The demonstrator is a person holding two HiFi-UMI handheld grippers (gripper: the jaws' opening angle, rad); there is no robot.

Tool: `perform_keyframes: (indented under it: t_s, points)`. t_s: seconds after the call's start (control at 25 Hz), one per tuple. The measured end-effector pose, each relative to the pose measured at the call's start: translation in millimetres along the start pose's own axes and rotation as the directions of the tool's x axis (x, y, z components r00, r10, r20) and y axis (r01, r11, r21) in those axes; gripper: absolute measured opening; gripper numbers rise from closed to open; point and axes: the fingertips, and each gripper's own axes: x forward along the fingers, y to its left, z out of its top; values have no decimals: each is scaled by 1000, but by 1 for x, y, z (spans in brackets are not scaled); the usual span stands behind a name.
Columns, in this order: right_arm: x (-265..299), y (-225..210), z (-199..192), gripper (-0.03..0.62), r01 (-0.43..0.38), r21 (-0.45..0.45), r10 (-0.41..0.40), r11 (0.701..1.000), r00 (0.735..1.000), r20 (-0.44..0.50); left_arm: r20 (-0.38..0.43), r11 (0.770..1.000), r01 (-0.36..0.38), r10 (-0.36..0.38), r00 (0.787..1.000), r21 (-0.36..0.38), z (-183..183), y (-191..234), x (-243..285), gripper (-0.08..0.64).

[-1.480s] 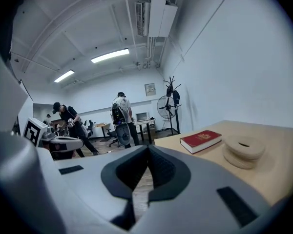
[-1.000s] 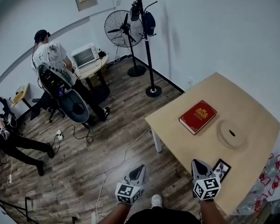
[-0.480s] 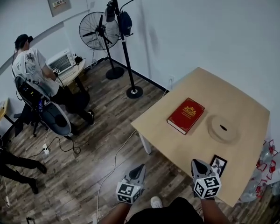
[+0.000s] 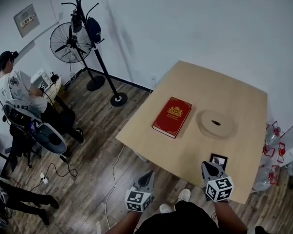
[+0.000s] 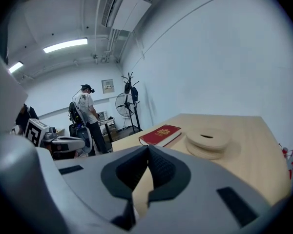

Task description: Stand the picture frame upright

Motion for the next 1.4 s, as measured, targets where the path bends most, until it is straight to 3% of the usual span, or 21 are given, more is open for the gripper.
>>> perform_keyframes:
  t_s: [0.32,0.64,0.84,1.0,1.16,1.4]
  points:
    - [-1,-81,-13,9,91,70,-90,993,996,-30,-40,984,160,-157,987,77,18,-56,86,0]
    - [-12,-145,-22,9,185,133,-183,974,983,-27,-91,969,216,-205,974,122,29,-88,149,0]
    - [-16,-171,-37,9,213,128,-206,969,976,-66,-95,968,222,-212,973,118,36,-103,186,0]
    - [-17,-179,-56,12,240,159,-224,958,968,-117,-119,949,281,-265,957,142,36,-119,202,0]
    - [-15,-192,-74,62,265,194,-236,945,959,-159,-146,935,320,-299,943,151,32,-129,223,0]
    - [-16,-205,-111,110,353,211,-297,911,919,-259,-183,912,373,-343,921,171,29,-130,237,0]
